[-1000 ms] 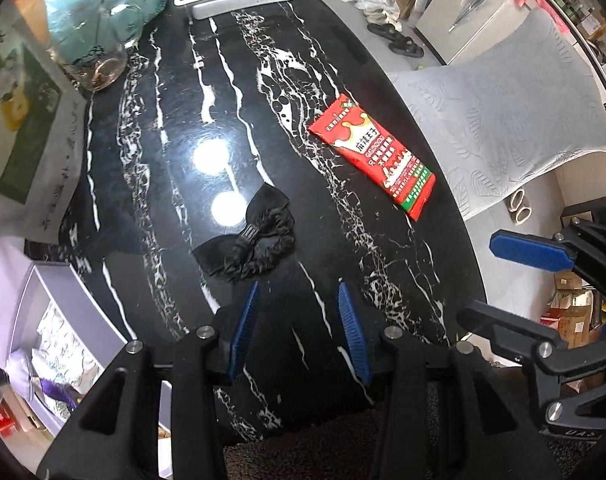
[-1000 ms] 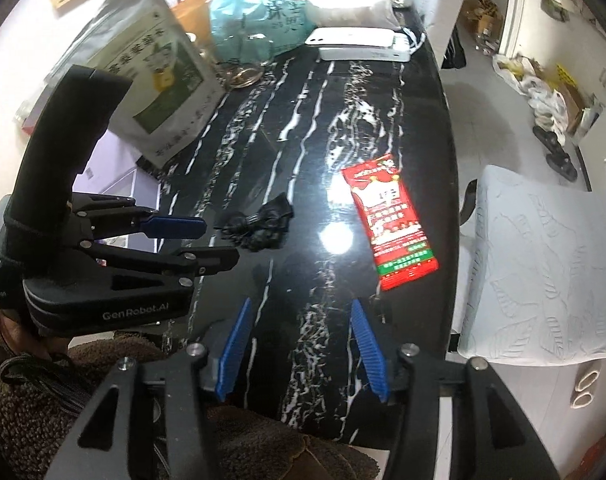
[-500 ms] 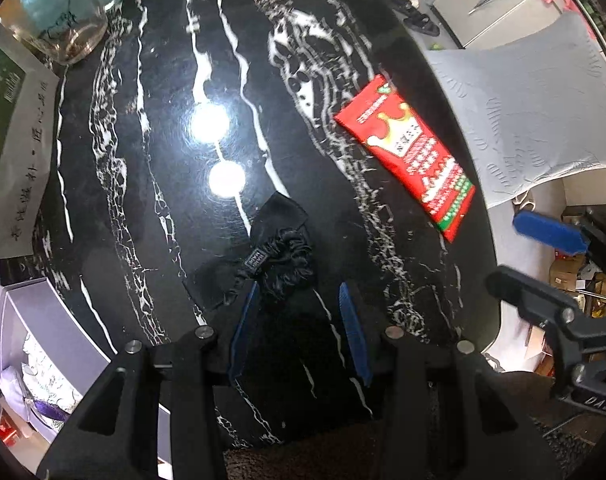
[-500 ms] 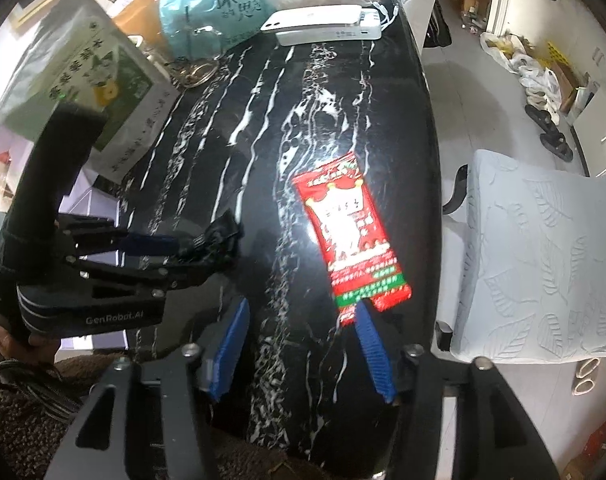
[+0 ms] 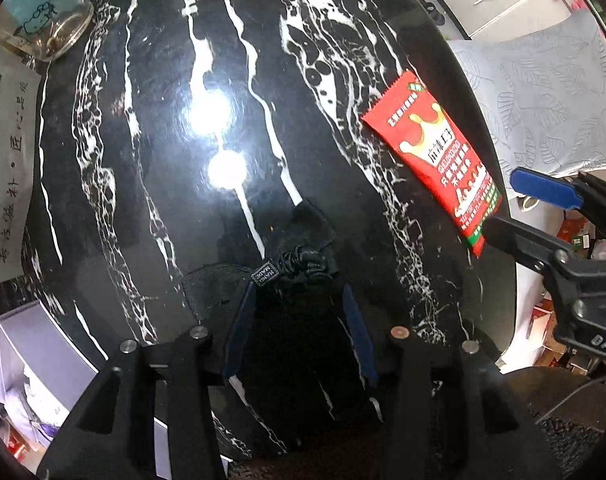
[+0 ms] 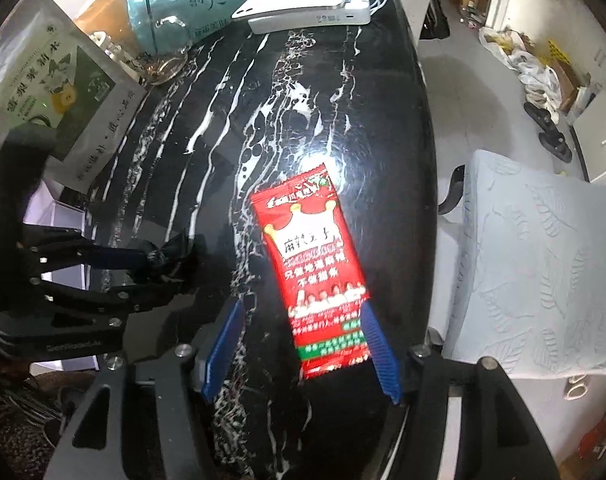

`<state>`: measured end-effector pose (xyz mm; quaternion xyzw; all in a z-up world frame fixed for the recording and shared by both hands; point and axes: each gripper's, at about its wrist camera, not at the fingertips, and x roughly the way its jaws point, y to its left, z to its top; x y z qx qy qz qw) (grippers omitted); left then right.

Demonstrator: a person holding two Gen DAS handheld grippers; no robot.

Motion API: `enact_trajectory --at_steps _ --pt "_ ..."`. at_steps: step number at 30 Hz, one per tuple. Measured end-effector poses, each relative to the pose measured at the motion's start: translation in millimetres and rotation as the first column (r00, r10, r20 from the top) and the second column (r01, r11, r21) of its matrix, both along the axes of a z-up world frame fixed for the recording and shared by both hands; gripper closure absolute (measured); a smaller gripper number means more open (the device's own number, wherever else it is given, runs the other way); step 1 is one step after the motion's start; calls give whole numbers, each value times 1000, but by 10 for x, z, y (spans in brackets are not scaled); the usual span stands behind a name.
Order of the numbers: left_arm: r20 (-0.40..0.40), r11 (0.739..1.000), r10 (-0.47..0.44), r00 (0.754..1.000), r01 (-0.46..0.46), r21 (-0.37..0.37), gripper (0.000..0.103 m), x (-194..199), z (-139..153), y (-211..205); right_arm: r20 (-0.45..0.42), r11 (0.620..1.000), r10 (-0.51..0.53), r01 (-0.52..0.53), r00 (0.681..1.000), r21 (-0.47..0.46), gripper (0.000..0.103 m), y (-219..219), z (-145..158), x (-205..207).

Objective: Organize objects
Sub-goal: 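Grasp the black bow scrunchie with the left gripper while the right grasps the red snack pack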

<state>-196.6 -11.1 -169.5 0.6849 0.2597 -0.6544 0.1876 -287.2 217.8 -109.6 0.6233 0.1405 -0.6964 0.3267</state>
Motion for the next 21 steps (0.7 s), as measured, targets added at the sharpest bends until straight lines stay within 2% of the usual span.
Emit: enact_trajectory --at_steps 10,14,16,19,21 --pt "-49 997 -45 998 42 -58 59 29 94 -105 -35 997 60 -59 998 48 42 -126 -180 -22" --pt "-53 998 -52 997 51 -30 52 102 44 -157 4 998 35 -35 999 56 40 -99 -264 -57" --pt "-57 998 -58 997 57 -25 50 154 27 -196 -6 999 29 -28 1000 39 40 -86 -256 -46" --pt "-57 997 -74 996 73 -20 39 197 1 -227 -14 999 28 -28 1000 46 42 -84 -265 -22" --pt "-46 996 -89 995 88 -21 38 229 -38 -229 -29 998 32 -30 999 54 44 -97 -270 5"
